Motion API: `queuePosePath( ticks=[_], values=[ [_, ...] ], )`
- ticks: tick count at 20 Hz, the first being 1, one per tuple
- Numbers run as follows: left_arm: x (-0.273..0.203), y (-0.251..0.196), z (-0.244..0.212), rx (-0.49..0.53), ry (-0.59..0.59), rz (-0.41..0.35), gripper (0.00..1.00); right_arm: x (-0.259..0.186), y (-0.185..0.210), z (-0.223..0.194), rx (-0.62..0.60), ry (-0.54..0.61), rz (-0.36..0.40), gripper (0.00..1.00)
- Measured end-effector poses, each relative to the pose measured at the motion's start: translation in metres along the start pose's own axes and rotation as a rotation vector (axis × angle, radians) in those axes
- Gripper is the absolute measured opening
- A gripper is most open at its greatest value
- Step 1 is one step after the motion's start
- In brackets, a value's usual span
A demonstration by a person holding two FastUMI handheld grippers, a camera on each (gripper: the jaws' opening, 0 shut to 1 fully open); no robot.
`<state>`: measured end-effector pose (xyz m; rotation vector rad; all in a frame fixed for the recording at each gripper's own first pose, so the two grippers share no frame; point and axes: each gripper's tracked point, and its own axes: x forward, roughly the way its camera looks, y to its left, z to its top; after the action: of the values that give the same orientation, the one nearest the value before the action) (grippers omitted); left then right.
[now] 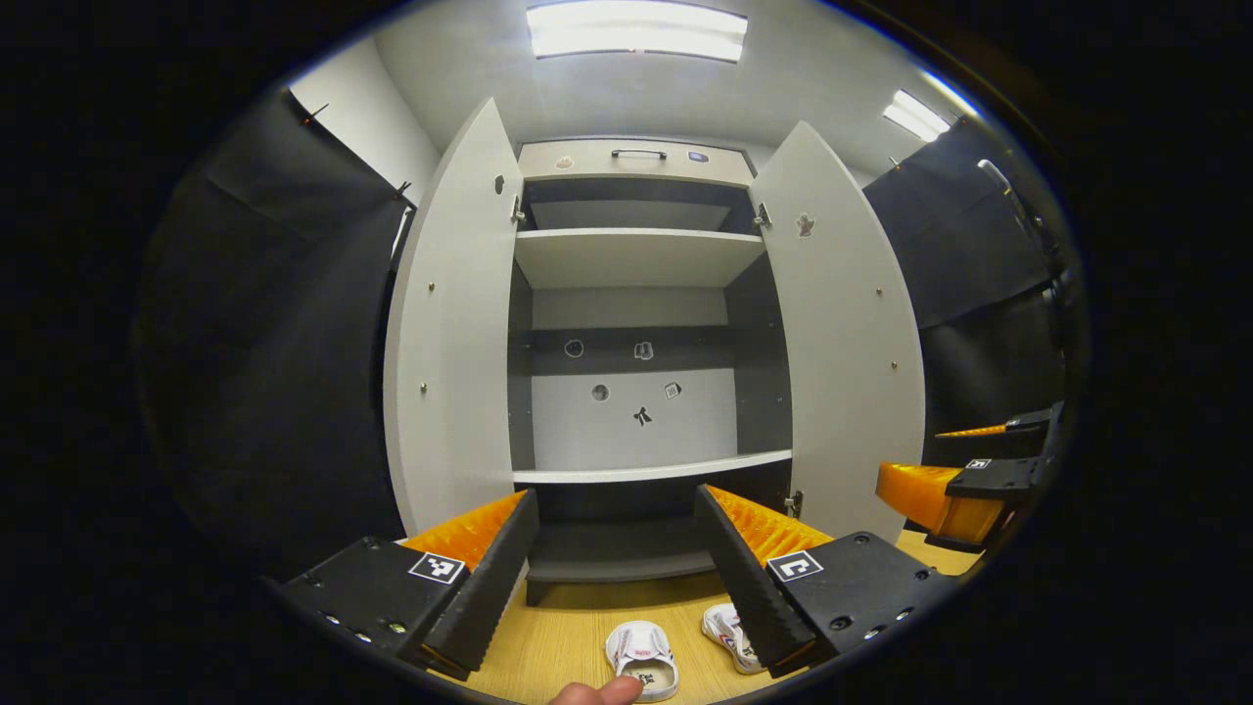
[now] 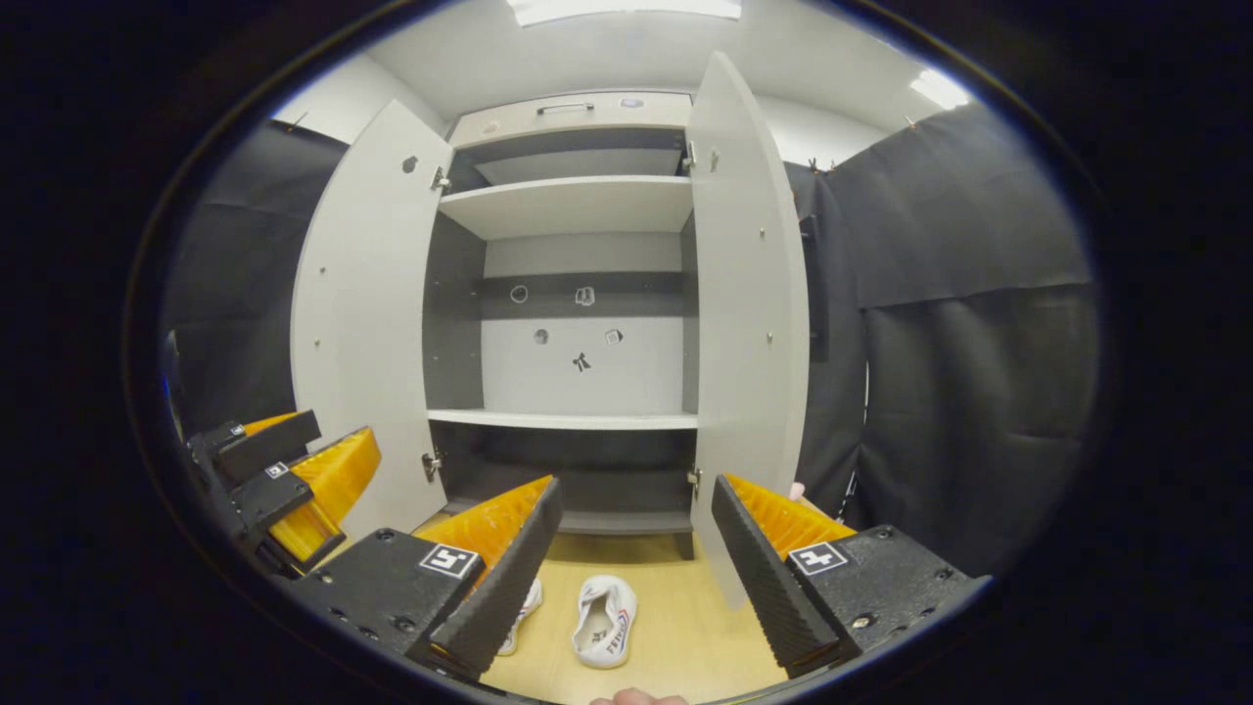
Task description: Grab one shoe with the right hand and put it into the shoe cabinet, grab the other shoe with the left hand and put it into the shoe cabinet; then close the right door with the right hand and the left door with the left hand.
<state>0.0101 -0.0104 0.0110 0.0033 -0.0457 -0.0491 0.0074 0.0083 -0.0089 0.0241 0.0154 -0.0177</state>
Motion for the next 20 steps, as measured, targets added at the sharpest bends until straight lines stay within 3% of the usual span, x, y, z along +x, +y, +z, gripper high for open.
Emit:
queuePosePath(
  ticks=[8, 9, 10, 11, 12, 20],
  values=[
    [-0.016, 0.012, 0.005, 0.002, -0.004, 0.028, 0.96, 0.012, 0.029, -0.087, 0.013, 0.181, 0.093, 1.0],
    [-0.017, 0.016, 0.003, 0.006, 0.002, 0.038, 0.96, 0.015, 0.036, -0.1, 0.015, 0.209, 0.116, 0.96],
    [-0.018, 0.02, 0.001, 0.01, 0.009, 0.048, 0.96, 0.018, 0.041, -0.114, 0.011, 0.232, 0.133, 1.0],
    [-0.019, 0.024, -0.002, 0.013, 0.017, 0.055, 0.96, 0.023, 0.045, -0.13, -0.002, 0.267, 0.147, 0.96],
    [-0.02, 0.027, -0.004, 0.014, 0.024, 0.063, 0.96, 0.028, 0.049, -0.145, -0.01, 0.292, 0.16, 1.0],
    [-0.02, 0.051, -0.013, 0.011, 0.046, 0.106, 0.96, 0.06, 0.074, -0.248, -0.017, 0.493, 0.227, 0.85]
  ],
)
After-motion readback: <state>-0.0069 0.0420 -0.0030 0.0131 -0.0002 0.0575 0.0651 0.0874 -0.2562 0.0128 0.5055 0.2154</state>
